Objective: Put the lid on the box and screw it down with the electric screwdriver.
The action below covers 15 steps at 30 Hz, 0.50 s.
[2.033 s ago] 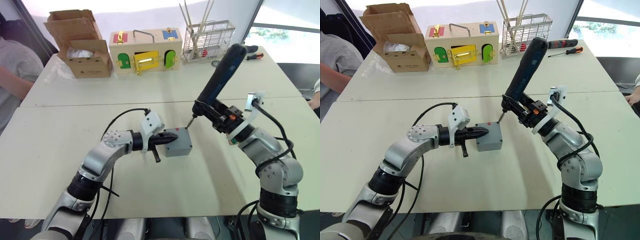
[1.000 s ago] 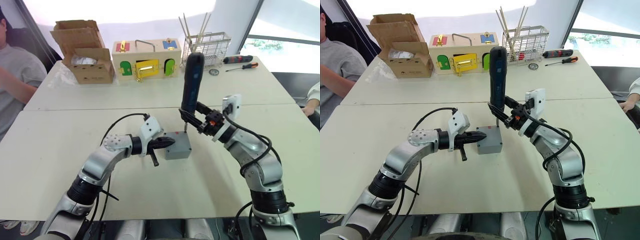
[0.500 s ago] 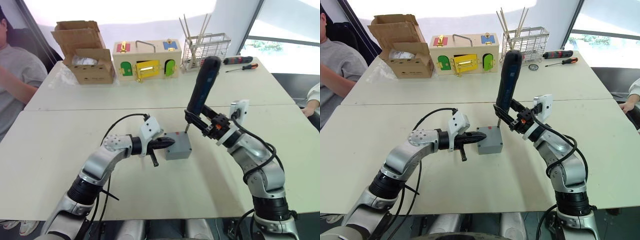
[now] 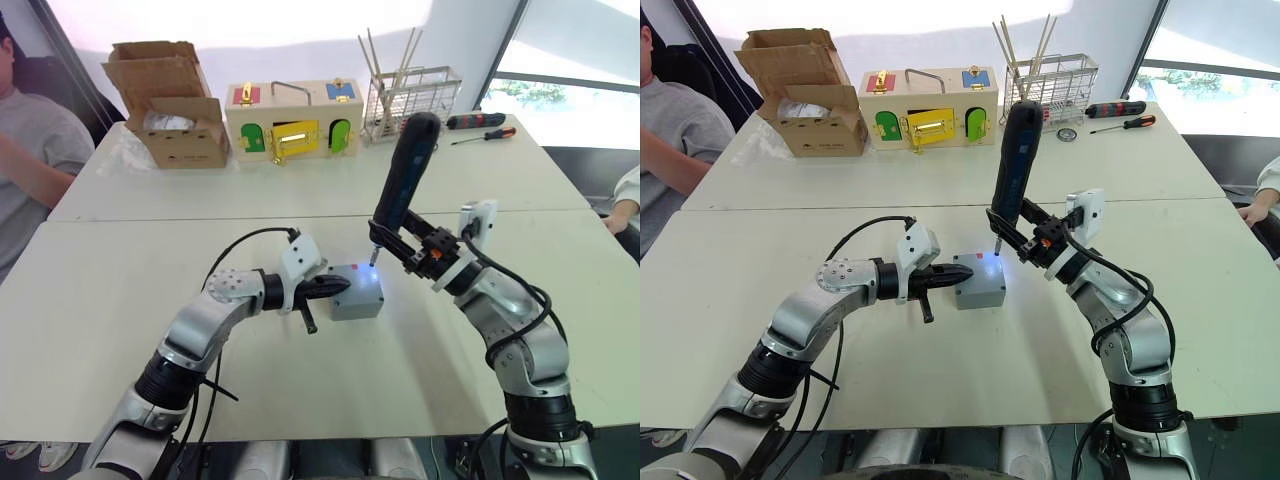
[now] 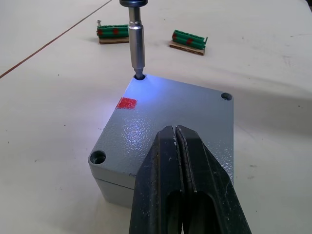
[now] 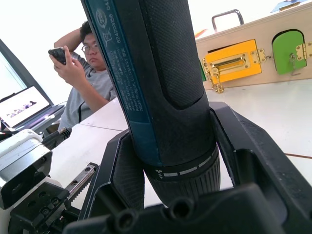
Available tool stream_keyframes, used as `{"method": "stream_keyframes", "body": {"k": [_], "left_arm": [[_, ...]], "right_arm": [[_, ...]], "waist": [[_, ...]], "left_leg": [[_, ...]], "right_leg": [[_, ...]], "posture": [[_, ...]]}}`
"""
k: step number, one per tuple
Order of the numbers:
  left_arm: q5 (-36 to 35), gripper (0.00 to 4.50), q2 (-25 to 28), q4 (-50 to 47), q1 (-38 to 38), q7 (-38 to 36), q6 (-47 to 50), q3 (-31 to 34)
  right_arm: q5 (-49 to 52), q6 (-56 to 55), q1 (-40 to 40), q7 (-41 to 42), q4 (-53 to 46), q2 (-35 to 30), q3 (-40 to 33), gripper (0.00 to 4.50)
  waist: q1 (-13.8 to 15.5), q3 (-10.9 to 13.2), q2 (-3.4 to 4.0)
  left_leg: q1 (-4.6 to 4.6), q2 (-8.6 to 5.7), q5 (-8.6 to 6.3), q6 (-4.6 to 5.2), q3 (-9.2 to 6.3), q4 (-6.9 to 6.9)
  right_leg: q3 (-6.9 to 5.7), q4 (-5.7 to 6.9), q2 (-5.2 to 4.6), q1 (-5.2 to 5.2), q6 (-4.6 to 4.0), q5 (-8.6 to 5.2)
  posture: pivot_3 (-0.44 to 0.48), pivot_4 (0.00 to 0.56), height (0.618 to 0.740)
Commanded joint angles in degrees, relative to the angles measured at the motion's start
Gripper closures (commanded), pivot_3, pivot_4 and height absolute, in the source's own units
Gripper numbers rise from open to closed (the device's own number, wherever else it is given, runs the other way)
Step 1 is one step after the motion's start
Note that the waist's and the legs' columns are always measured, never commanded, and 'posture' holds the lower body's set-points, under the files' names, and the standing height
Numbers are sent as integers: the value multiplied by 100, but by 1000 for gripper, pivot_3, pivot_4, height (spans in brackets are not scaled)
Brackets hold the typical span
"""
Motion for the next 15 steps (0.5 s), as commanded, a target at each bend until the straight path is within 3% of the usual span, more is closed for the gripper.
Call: {"method": "stream_keyframes", "body": {"k": [1,11,15], "left_arm": [[79,4500,-21,29,53,9,15,-147],[144,4500,-62,133,89,-27,-97,-194],[147,4500,-21,117,125,-51,-184,-166]], "right_arm": [[-208,242,240,54,378,-81,292,2674],[-81,235,53,23,265,-132,129,2674],[430,459,-409,-70,-143,-269,-397,2674]], "waist": [[1,0,0],[8,0,0],[7,10,9]], "left_leg": [[0,0,0,0,0,0],[-1,0,0,0,-2,-4],[-3,0,-1,1,-2,-6]], "right_leg": [[0,-1,0,1,0,0],[-3,-10,-2,3,0,0],[-2,-10,-2,1,0,0]], "posture": [[0,150,734],[0,150,734],[0,150,734]]}}
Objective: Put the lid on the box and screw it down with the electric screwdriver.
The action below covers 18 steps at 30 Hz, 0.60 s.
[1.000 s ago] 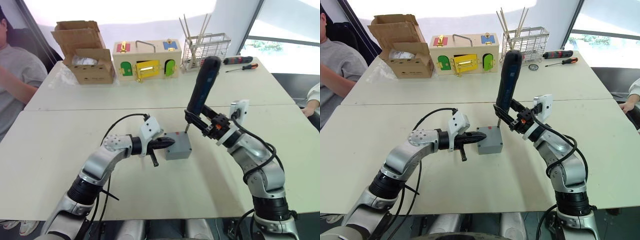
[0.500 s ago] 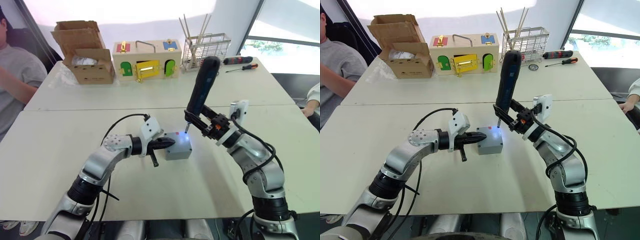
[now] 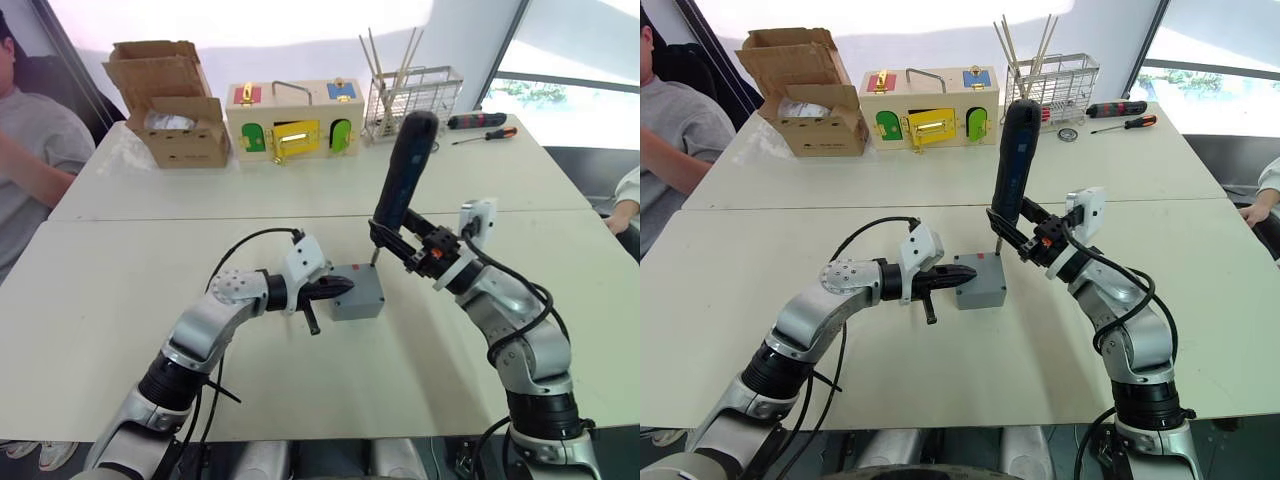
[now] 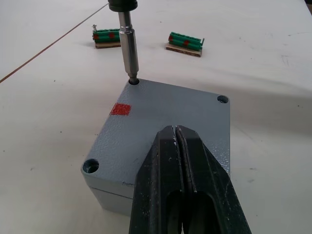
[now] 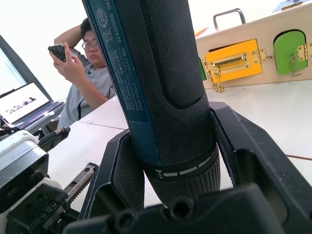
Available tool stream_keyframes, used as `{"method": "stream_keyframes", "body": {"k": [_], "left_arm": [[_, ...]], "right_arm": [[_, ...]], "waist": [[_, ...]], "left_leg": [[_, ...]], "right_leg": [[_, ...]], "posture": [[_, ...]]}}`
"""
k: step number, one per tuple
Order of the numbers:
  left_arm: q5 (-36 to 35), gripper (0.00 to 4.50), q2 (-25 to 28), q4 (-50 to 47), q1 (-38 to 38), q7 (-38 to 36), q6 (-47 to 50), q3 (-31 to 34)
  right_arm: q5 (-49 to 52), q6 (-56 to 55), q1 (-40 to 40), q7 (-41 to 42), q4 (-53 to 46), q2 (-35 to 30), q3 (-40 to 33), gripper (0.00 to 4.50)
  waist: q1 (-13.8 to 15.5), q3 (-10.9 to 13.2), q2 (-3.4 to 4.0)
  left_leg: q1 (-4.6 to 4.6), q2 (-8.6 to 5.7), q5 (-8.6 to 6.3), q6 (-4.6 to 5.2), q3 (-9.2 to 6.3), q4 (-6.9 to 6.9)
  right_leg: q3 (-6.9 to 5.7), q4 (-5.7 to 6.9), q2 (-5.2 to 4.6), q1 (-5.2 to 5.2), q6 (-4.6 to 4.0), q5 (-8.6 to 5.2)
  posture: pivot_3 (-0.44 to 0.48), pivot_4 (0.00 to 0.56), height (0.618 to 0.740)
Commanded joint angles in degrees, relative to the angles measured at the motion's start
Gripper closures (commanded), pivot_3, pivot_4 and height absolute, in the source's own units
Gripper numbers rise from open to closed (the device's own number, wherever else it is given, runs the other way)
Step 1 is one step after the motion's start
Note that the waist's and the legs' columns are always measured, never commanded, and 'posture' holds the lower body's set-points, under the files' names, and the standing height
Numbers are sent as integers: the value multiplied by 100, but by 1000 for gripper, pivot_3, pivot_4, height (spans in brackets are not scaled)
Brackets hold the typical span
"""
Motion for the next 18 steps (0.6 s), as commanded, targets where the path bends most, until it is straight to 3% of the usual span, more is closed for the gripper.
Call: {"method": "stream_keyframes", "body": {"k": [1,7,14,16,18], "left_arm": [[43,4500,47,48,160,-39,-38,-61],[-155,4500,71,-385,430,96,-57,285],[-660,4500,-335,-661,140,546,171,923],[-781,4500,-349,-752,-4,568,317,962],[-1070,4500,-223,-1077,-132,307,648,808]], "right_arm": [[426,435,-364,-95,-241,-252,-436,2674],[1482,1352,-1084,-253,-679,-882,-1180,2674],[2230,2338,-1497,-1048,-382,-1003,-1584,2674],[2348,2848,-1599,-1273,-246,-1218,-1622,2674],[2158,3421,-1721,-1235,216,-2052,-1764,2674]], "waist": [[5,13,11],[29,49,33],[19,62,33],[18,77,35],[39,102,40]], "left_leg": [[-4,-1,0,0,0,-1],[-49,-4,0,0,0,-3],[-98,-2,3,-4,0,0],[-102,-4,4,-4,1,5],[-107,-5,3,-3,1,13]], "right_leg": [[0,0,-1,-4,0,0],[2,0,-6,-48,0,1],[2,9,-5,-99,-3,5],[3,9,-7,-100,-3,5],[2,8,-7,-99,-6,7]], "posture": [[0,150,734],[0,150,734],[0,150,734],[0,150,734],[0,150,734]]}}
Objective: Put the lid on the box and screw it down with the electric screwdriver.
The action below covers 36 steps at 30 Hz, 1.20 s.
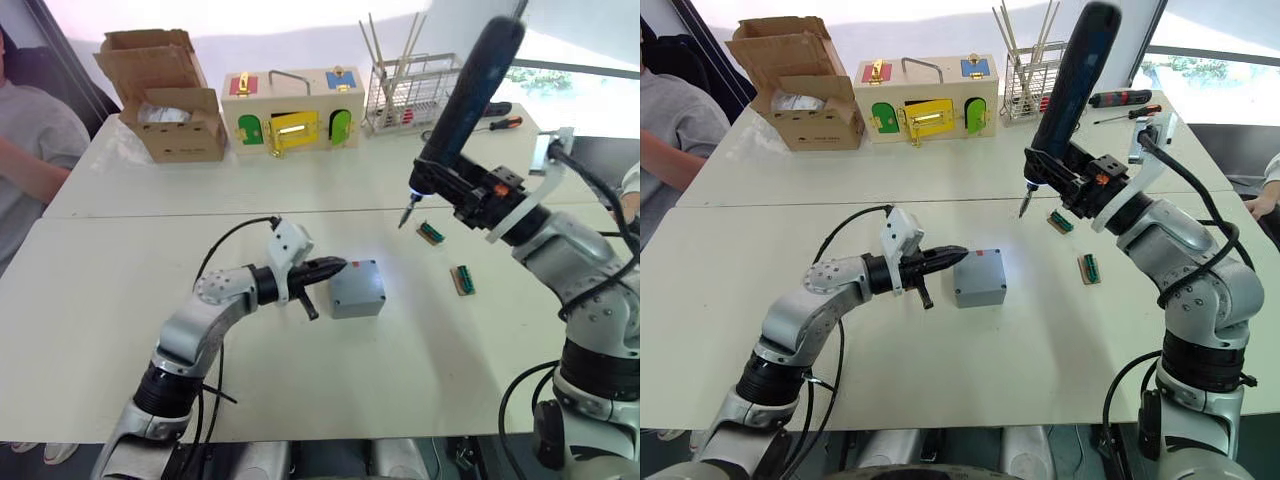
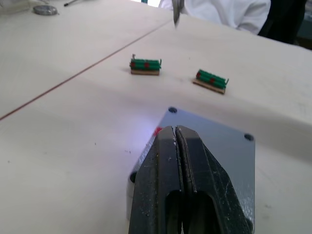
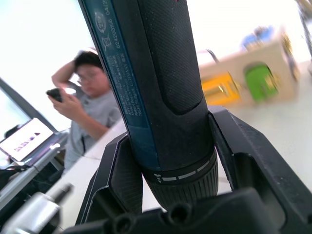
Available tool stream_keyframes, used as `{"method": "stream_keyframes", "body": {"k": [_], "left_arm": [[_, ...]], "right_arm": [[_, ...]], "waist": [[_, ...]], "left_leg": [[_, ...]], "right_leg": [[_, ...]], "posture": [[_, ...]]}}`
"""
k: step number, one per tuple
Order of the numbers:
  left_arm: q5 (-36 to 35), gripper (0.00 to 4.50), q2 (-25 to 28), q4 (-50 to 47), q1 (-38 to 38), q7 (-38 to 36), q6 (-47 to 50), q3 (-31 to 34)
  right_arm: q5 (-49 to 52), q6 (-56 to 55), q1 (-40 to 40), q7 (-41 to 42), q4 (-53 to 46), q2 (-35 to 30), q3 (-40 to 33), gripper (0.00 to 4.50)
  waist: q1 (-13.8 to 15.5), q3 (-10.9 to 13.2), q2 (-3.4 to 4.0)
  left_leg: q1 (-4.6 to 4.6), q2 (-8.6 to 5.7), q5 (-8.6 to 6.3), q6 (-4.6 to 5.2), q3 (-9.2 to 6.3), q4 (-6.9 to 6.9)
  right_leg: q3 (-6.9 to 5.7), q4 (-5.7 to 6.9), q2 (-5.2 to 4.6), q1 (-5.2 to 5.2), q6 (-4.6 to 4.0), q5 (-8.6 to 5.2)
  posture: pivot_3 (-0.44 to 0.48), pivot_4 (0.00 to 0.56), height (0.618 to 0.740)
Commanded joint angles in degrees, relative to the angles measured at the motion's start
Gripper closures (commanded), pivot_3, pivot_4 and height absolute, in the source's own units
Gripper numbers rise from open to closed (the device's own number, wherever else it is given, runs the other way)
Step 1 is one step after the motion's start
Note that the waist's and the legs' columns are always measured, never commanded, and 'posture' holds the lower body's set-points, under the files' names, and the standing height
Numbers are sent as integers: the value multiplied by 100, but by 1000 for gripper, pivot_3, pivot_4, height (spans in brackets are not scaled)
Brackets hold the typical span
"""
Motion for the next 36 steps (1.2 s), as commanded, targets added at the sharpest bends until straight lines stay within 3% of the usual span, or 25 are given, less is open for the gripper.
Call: {"method": "stream_keyframes", "body": {"k": [1,5,8,11,17,22,32,34,36], "left_arm": [[-556,4500,161,-701,-222,-383,463,-135],[-810,4500,246,-975,-356,-719,603,-459],[-696,4500,109,-922,-499,-773,425,-761],[-391,4500,-6,-775,-651,-813,139,-1172],[-189,4500,-261,-613,-641,-709,-147,-1426],[-58,4500,-322,-704,-397,-471,-185,-1423],[-25,4500,-171,-865,-125,-269,-159,-1332],[-18,4500,-123,-885,-92,-234,-153,-1304],[-20,4500,-87,-911,-75,-189,-143,-1277]], "right_arm": [[-203,764,-310,135,552,-1383,-343,2674],[-335,1617,-112,799,1366,-2836,-233,2674],[-527,2581,-279,643,2196,-3284,-180,2674],[-611,2950,-142,1290,2477,-3837,446,2674],[-770,3084,-392,2087,3028,-3897,1218,2674],[-1524,2773,-961,2292,4237,-3700,2000,2674],[-2564,2350,-1786,3202,5285,-3442,3235,2674],[-2769,2197,-1925,3304,5537,-3361,3320,1652],[-2936,2098,-2004,3439,5687,-3312,3398,1012]], "waist": [[84,45,27],[131,54,32],[92,58,27],[81,63,40],[35,72,52],[85,72,53],[88,75,55],[86,76,52],[92,75,52]], "left_leg": [[-3,-1,0,0,1,3],[-43,-8,-1,4,6,14],[-71,-3,6,-8,17,14],[-88,-3,7,-9,33,18],[-84,3,0,10,37,24],[-85,0,3,10,36,34],[-87,-1,27,-30,33,32],[-86,-1,28,-33,35,34],[-86,-1,30,-37,34,36]], "right_leg": [[0,-1,-1,0,-1,0],[-6,-23,-7,-19,-1,0],[-4,-27,-6,-48,0,0],[7,-19,-9,-78,1,1],[8,0,-2,-81,-3,7],[10,2,-2,-80,2,23],[9,0,0,-82,5,28],[10,0,0,-82,5,29],[10,1,0,-81,6,37]], "posture": [[0,150,734],[0,150,734],[0,150,734],[0,150,734],[0,150,734],[0,150,734],[0,150,734],[0,150,734],[0,150,734]]}}
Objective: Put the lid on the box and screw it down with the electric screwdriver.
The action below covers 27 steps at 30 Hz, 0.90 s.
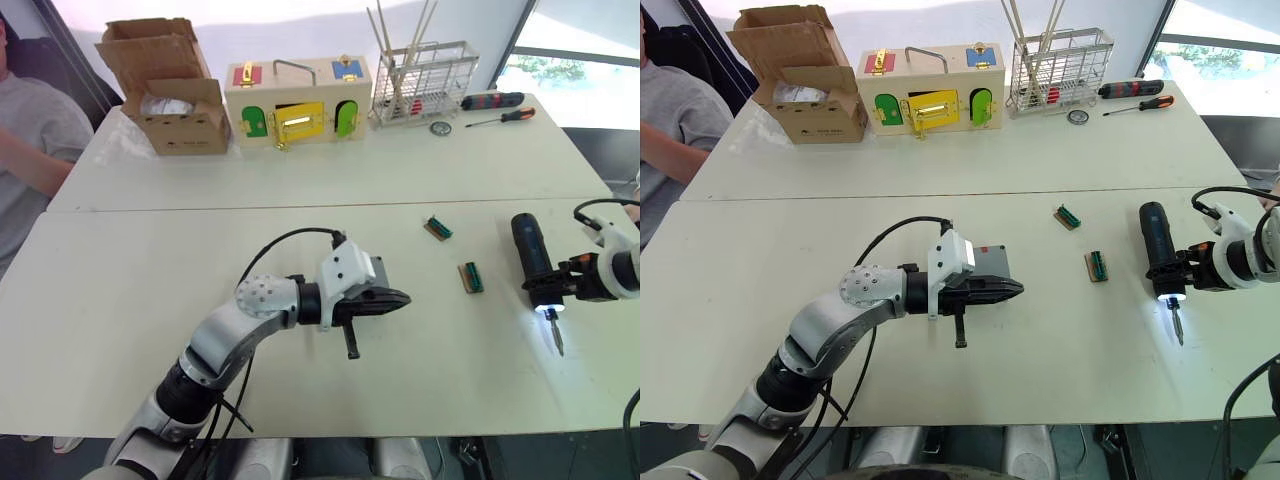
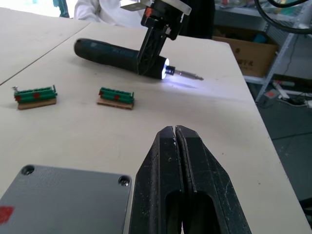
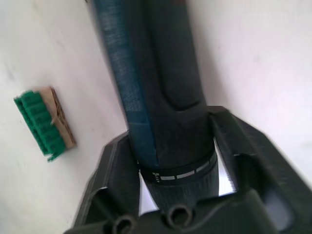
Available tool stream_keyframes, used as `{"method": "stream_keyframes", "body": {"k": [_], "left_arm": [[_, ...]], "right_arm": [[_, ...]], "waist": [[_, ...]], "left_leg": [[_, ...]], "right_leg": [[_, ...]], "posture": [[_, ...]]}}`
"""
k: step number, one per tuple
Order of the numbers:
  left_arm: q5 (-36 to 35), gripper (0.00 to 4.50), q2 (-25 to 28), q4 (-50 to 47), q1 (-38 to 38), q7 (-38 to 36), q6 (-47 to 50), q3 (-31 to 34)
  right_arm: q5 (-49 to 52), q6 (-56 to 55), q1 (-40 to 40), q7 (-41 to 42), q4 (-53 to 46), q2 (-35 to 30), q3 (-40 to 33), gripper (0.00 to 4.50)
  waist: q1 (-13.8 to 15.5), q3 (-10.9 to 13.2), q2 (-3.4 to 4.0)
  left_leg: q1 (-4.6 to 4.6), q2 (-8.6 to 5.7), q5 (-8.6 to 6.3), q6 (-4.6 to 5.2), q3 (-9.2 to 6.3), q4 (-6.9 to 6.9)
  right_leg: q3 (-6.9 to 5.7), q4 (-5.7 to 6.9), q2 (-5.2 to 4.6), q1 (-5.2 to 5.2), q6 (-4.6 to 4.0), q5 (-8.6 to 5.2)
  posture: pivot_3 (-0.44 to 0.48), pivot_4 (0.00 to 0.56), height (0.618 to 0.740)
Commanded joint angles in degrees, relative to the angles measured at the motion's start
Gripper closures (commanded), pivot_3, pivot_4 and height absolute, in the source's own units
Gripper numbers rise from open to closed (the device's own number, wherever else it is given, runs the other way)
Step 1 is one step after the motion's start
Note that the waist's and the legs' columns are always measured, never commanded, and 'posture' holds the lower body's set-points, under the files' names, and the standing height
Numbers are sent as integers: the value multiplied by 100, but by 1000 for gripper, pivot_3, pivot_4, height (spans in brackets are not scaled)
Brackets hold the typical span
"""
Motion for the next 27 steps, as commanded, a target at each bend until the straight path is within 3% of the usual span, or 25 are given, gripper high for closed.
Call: {"method": "stream_keyframes", "body": {"k": [1,3,9,13,16,18,22,27], "left_arm": [[6,4500,31,-297,20,73,-32,112],[140,4500,139,-334,-8,136,-53,97],[228,4500,532,-347,-67,413,-48,803],[113,4500,820,-289,-28,607,25,1570],[168,4500,1200,-155,58,595,139,1933],[454,4500,1571,165,160,478,8,1878],[300,4500,1769,305,246,136,11,1776],[278,4500,1752,181,272,-138,217,1386]], "right_arm": [[-376,-227,-199,168,269,6,60,675],[-525,-297,-238,246,363,55,93,66],[-1018,-1371,-554,-2,404,19,-317,28],[-909,-2546,-577,-142,-458,23,-1113,28],[-464,-3705,176,-158,-1850,452,-2127,28],[-235,-4031,1006,-82,-3048,784,-2383,28],[592,-3534,2432,217,-5048,1256,-2367,28],[718,-3226,3436,68,-5912,1474,-2007,28]], "waist": [[10,0,0],[13,0,-1],[5,0,1],[-36,2,7],[-33,4,-4],[-24,-1,-15],[37,-2,-24],[38,-1,-26]], "left_leg": [[0,0,2,-2,0,0],[0,-1,3,-3,-3,0],[0,-2,4,-4,-3,0],[-1,-2,5,-6,0,-5],[-3,1,8,-11,-3,-11],[-2,7,10,-16,-10,-8],[-1,11,13,-20,-20,-3],[-8,-9,12,-10,-20,24]], "right_leg": [[0,0,0,0,1,4],[-1,0,1,2,1,5],[-1,2,1,0,2,5],[1,6,4,-12,2,5],[-3,8,11,-18,2,5],[-9,11,22,-15,2,5],[-8,20,25,-10,2,4],[0,40,-5,-7,1,4]], "posture": [[0,150,734],[0,150,734],[0,150,734],[0,150,734],[0,150,734],[0,150,734],[0,150,734],[0,150,734]]}}
